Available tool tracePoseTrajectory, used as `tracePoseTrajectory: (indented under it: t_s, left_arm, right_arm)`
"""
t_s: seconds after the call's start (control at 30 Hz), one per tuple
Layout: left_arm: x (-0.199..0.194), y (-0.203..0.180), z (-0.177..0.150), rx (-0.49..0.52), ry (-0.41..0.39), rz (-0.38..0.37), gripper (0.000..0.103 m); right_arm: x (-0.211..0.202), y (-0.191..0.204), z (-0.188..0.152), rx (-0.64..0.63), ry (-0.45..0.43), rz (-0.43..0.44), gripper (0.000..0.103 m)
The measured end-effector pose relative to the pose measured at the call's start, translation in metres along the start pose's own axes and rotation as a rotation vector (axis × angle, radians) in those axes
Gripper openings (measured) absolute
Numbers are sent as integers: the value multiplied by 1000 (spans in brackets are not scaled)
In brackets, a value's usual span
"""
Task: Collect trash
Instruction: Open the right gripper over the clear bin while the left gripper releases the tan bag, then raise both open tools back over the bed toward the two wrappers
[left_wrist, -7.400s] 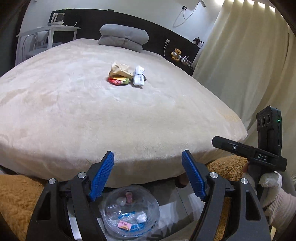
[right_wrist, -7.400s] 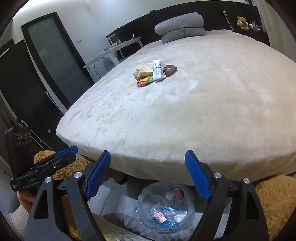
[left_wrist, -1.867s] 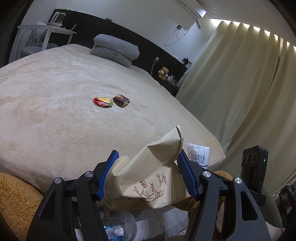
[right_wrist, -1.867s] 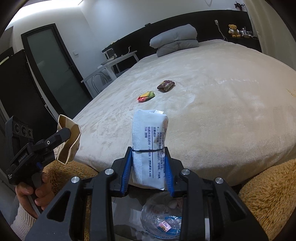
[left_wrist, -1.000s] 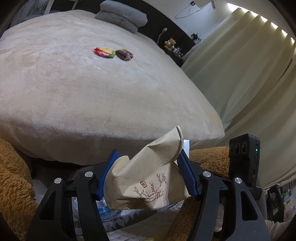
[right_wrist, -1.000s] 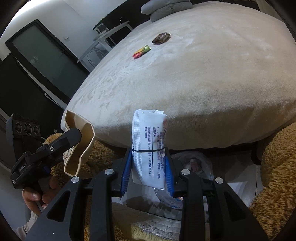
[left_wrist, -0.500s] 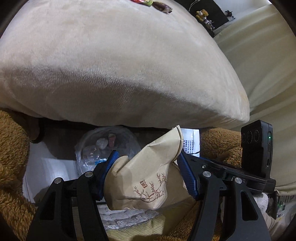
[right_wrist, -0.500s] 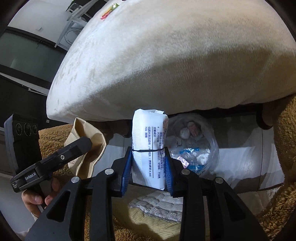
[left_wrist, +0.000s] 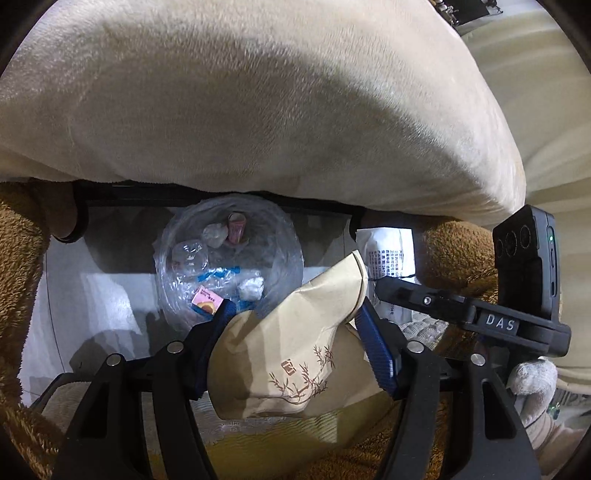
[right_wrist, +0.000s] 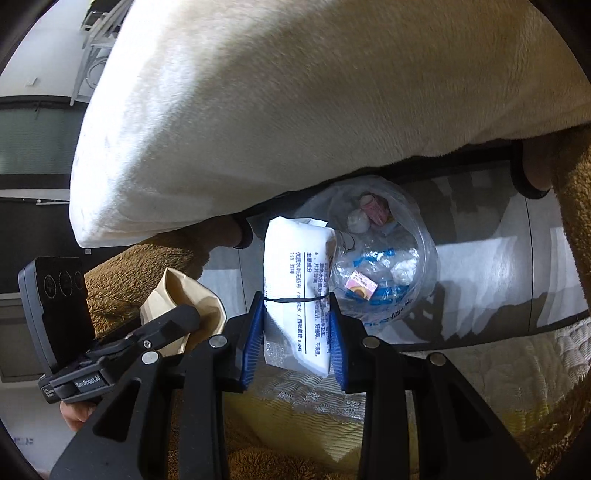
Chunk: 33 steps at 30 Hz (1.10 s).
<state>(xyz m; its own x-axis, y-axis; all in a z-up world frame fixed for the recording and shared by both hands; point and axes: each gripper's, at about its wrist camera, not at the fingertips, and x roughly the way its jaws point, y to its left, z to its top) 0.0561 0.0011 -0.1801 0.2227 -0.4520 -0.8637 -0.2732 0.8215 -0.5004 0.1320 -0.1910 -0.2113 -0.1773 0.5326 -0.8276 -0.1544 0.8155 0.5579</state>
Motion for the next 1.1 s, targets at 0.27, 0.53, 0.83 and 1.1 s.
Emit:
tracePoseTrajectory:
  t_s: [0.27, 0.53, 0.83, 1.1]
  left_arm:
    - [3, -4, 1, 29, 15, 9, 79]
    - [0, -5, 3, 41, -5, 29, 82]
    - [-25, -4, -1, 74, -121, -7, 82]
    - [-55, -16, -12, 160, -276, -37, 82]
  right_arm:
    - [0, -7, 3, 42, -4, 21, 47]
    - [-9, -8, 4, 66, -45, 12, 49]
    - [-25, -6, -2, 17, -127, 4, 49]
    - [-47, 7, -18, -118, -234, 8, 49]
